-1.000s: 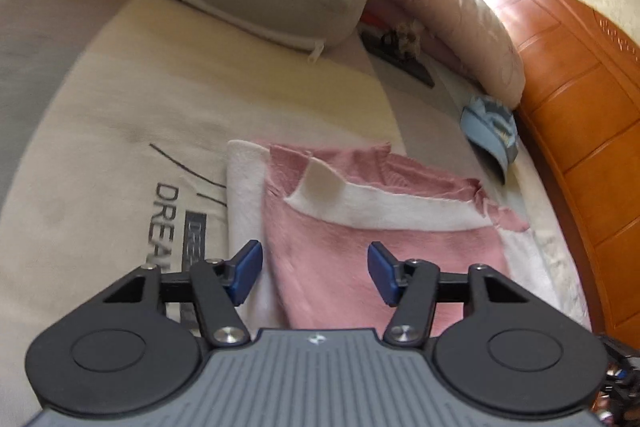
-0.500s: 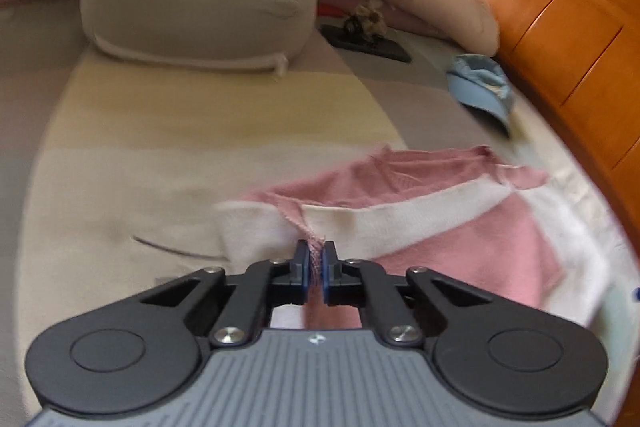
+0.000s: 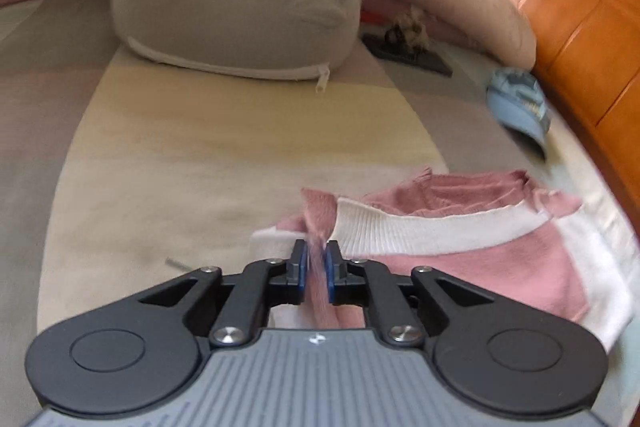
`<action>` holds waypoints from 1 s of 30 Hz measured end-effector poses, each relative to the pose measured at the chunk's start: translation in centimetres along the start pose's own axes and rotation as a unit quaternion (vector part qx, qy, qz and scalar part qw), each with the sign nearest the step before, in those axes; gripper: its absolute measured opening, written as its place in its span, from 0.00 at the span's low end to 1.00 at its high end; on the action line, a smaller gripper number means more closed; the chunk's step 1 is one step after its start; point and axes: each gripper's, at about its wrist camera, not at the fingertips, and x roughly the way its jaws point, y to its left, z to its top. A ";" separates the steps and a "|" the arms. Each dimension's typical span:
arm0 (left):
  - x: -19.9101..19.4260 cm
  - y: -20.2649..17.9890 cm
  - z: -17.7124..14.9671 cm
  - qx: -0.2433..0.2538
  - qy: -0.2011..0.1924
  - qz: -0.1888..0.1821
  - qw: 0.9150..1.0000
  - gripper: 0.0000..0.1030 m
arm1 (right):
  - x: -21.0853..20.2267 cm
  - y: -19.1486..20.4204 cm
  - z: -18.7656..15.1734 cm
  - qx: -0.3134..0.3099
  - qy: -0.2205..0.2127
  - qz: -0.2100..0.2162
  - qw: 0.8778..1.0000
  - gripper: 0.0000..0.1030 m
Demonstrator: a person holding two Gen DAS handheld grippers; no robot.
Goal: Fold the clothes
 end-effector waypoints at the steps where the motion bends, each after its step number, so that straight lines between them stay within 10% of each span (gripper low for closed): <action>1: -1.0 -0.2 -0.3 0.002 -0.009 0.009 1.000 0.21 | 0.0 -0.9 0.3 0.004 -0.004 0.003 1.000 0.99; 12: -9.0 -9.1 -6.4 0.015 -0.040 -0.013 0.999 0.59 | 8.5 -13.7 6.6 0.107 0.015 0.125 0.986 0.86; 30: -10.5 -18.8 -14.5 -0.024 -0.023 0.017 0.999 0.66 | 16.8 -16.6 7.7 0.114 0.099 0.325 0.934 0.70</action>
